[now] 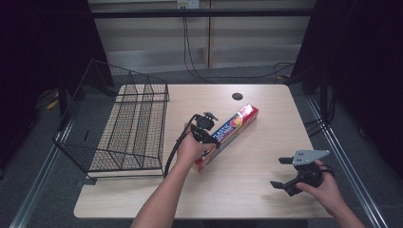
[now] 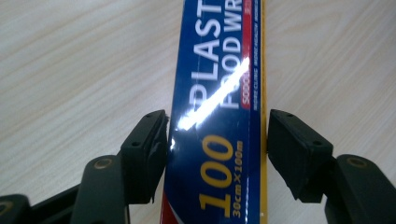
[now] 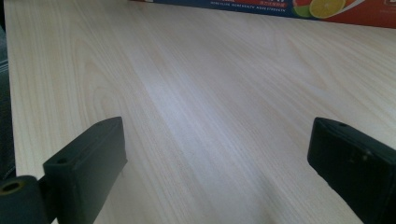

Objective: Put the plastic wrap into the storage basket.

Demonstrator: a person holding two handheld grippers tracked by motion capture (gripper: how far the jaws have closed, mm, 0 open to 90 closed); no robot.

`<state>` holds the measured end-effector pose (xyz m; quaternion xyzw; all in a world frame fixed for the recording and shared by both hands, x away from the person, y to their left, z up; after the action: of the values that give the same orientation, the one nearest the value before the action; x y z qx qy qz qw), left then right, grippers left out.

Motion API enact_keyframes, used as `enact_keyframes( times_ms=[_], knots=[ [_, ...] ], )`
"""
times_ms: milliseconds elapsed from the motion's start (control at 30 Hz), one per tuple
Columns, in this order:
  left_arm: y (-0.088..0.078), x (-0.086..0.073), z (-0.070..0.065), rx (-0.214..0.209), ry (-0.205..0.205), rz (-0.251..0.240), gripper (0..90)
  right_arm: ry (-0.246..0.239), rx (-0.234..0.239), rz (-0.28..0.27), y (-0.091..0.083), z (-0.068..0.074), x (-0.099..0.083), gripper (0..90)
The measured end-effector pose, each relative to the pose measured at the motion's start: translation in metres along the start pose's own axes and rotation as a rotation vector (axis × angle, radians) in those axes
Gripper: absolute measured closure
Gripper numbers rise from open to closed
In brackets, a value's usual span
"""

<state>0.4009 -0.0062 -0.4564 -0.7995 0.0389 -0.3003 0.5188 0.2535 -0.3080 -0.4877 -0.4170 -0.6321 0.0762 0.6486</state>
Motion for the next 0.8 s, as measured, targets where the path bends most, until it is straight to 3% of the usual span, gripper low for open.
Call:
enact_keyframes(
  times_ms=[100,267,333,500,600,667,733,800],
  knots=[
    [0.004,0.009,-0.001,0.001,-0.009,-0.010,28.7,0.000,0.000,-0.001,-0.001,0.000,0.000,4.2],
    [0.012,0.021,-0.003,0.016,0.011,-0.006,26.1,0.004,0.000,-0.008,-0.001,0.000,0.000,4.2],
    [0.017,0.024,-0.005,-0.004,-0.013,-0.017,23.4,0.003,0.004,-0.008,-0.001,0.000,0.000,4.2],
    [0.029,0.032,-0.011,0.008,0.013,0.008,18.0,0.004,0.002,-0.009,-0.001,-0.001,0.000,4.2],
    [0.036,0.037,-0.015,0.005,0.022,-0.012,17.2,0.004,0.005,-0.012,-0.001,-0.001,0.000,4.2],
    [0.040,0.038,-0.017,-0.011,0.034,-0.001,18.1,0.006,0.006,-0.012,-0.001,-0.001,0.000,4.2],
    [0.044,0.039,-0.018,0.011,0.045,0.012,18.3,0.006,0.003,-0.008,-0.001,-0.001,0.000,4.2],
    [0.047,0.039,-0.018,0.005,0.049,0.025,20.0,0.003,0.003,-0.008,-0.001,-0.001,0.000,4.2]
  ],
)
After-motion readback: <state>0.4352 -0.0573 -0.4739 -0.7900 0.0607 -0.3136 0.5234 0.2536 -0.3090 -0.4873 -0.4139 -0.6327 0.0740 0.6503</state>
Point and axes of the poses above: each handheld gripper's, and its own axes: y roughly forward along the jaws, x roughly out of its top, z roughly to its left, the point moved 2 cm from there along y, roughly forward along the jaws, and after that the axes turned 15 degrees about -y, right-handed, at the moved point
